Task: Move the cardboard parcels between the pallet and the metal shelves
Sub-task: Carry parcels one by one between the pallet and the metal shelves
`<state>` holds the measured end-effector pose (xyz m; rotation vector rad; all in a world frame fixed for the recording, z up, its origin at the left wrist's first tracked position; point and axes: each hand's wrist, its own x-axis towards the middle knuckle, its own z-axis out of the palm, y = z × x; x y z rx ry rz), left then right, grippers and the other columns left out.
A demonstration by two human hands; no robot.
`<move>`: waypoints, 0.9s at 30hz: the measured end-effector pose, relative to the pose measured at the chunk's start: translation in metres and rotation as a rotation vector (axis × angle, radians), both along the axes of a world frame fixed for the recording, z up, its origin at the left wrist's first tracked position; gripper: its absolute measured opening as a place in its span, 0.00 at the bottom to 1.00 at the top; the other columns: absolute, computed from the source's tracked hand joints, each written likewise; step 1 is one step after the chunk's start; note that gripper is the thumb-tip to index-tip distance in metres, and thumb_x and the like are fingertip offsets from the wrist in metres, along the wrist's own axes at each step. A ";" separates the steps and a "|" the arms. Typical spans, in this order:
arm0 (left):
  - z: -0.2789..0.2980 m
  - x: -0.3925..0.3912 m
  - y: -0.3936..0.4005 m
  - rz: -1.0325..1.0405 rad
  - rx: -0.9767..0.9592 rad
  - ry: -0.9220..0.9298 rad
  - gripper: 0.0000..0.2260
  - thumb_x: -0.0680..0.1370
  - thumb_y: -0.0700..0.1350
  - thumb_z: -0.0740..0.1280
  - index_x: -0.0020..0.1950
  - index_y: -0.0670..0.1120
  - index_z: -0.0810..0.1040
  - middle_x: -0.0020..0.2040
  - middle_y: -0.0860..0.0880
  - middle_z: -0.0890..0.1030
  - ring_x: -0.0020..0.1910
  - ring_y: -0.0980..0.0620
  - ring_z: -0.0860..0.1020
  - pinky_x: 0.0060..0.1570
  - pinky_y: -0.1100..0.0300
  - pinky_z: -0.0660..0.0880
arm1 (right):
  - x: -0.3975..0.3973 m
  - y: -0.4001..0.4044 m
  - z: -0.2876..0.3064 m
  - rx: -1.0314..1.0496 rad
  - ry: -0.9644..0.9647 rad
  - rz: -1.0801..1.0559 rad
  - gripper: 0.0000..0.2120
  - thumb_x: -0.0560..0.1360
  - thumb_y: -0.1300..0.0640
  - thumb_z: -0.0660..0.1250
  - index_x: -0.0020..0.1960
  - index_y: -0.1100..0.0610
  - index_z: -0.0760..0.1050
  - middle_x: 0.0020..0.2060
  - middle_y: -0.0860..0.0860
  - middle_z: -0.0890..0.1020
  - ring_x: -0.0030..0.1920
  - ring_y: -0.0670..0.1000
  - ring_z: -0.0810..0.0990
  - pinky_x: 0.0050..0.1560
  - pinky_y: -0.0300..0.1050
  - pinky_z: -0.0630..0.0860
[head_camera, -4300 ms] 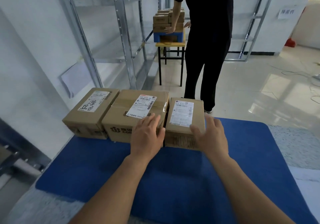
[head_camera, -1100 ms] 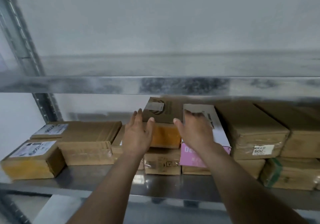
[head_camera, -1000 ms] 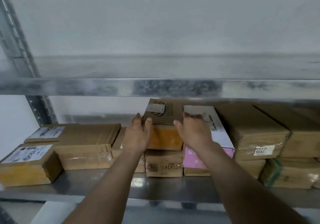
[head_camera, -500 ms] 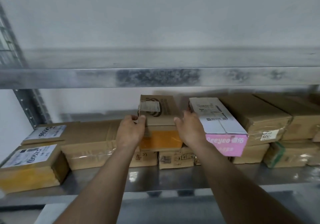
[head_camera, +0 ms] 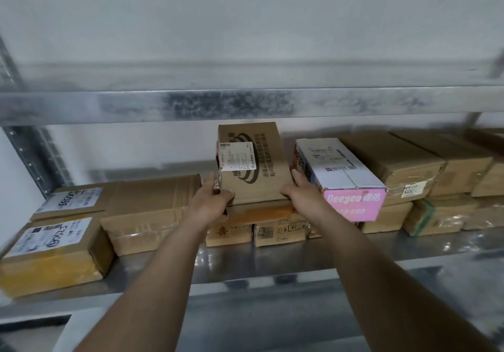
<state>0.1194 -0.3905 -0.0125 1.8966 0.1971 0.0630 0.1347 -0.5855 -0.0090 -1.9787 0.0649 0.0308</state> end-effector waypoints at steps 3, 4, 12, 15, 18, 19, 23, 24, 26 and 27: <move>-0.004 -0.009 0.001 -0.054 -0.069 -0.010 0.29 0.77 0.43 0.64 0.74 0.62 0.57 0.59 0.52 0.77 0.55 0.49 0.77 0.60 0.47 0.73 | -0.008 0.001 -0.001 0.023 -0.011 0.063 0.26 0.75 0.60 0.59 0.72 0.47 0.62 0.57 0.46 0.75 0.54 0.50 0.75 0.50 0.47 0.75; -0.006 -0.013 -0.001 -0.082 -0.086 -0.024 0.30 0.77 0.41 0.64 0.73 0.63 0.58 0.59 0.52 0.77 0.56 0.49 0.76 0.60 0.47 0.73 | -0.011 0.001 -0.002 0.023 -0.023 0.076 0.26 0.74 0.60 0.59 0.70 0.46 0.63 0.53 0.43 0.76 0.51 0.48 0.75 0.47 0.45 0.74; -0.023 -0.062 -0.003 -0.070 -0.168 -0.128 0.35 0.75 0.36 0.66 0.72 0.65 0.59 0.59 0.59 0.74 0.60 0.54 0.72 0.61 0.53 0.70 | -0.047 -0.002 -0.018 0.018 -0.113 0.168 0.32 0.74 0.58 0.64 0.73 0.40 0.57 0.54 0.27 0.66 0.53 0.35 0.67 0.56 0.37 0.65; -0.028 -0.082 -0.009 -0.057 -0.212 -0.180 0.35 0.75 0.33 0.65 0.73 0.64 0.59 0.61 0.59 0.74 0.61 0.56 0.73 0.58 0.58 0.72 | -0.066 -0.007 -0.023 0.026 -0.134 0.194 0.33 0.76 0.58 0.62 0.74 0.38 0.52 0.52 0.26 0.68 0.51 0.33 0.69 0.53 0.36 0.66; -0.033 -0.106 -0.019 -0.046 -0.211 -0.237 0.36 0.75 0.33 0.64 0.73 0.64 0.59 0.62 0.60 0.75 0.60 0.60 0.74 0.59 0.59 0.73 | -0.087 -0.015 -0.026 0.074 -0.151 0.204 0.35 0.76 0.59 0.62 0.76 0.39 0.50 0.61 0.37 0.72 0.60 0.42 0.71 0.63 0.43 0.67; -0.035 -0.114 -0.023 -0.039 -0.208 -0.261 0.36 0.75 0.33 0.64 0.73 0.64 0.58 0.61 0.62 0.75 0.59 0.61 0.74 0.58 0.62 0.73 | -0.095 -0.018 -0.026 0.078 -0.161 0.207 0.35 0.77 0.59 0.62 0.76 0.39 0.49 0.64 0.39 0.72 0.62 0.43 0.70 0.66 0.44 0.66; -0.034 -0.146 -0.042 -0.023 -0.160 -0.367 0.33 0.76 0.39 0.66 0.67 0.72 0.59 0.55 0.71 0.76 0.54 0.68 0.74 0.43 0.74 0.73 | -0.127 -0.034 -0.026 0.104 -0.223 0.207 0.35 0.77 0.59 0.62 0.75 0.38 0.49 0.65 0.39 0.71 0.62 0.41 0.70 0.64 0.43 0.68; -0.032 -0.153 -0.047 -0.017 -0.157 -0.383 0.32 0.76 0.40 0.67 0.65 0.74 0.59 0.54 0.73 0.75 0.53 0.70 0.73 0.42 0.75 0.73 | -0.135 -0.039 -0.025 0.109 -0.238 0.199 0.35 0.77 0.58 0.62 0.75 0.38 0.49 0.65 0.39 0.71 0.62 0.41 0.70 0.64 0.43 0.68; -0.027 -0.166 -0.059 -0.001 -0.165 -0.412 0.32 0.76 0.42 0.68 0.64 0.75 0.59 0.55 0.74 0.74 0.53 0.74 0.71 0.41 0.77 0.71 | -0.149 -0.051 -0.024 0.121 -0.268 0.184 0.36 0.77 0.57 0.63 0.75 0.36 0.48 0.66 0.38 0.70 0.63 0.41 0.69 0.65 0.44 0.68; -0.026 -0.171 -0.065 0.001 -0.172 -0.426 0.32 0.75 0.42 0.68 0.64 0.75 0.59 0.57 0.73 0.73 0.53 0.75 0.71 0.41 0.78 0.71 | -0.156 -0.057 -0.023 0.124 -0.282 0.177 0.36 0.77 0.57 0.63 0.75 0.35 0.48 0.66 0.37 0.70 0.63 0.40 0.69 0.65 0.44 0.68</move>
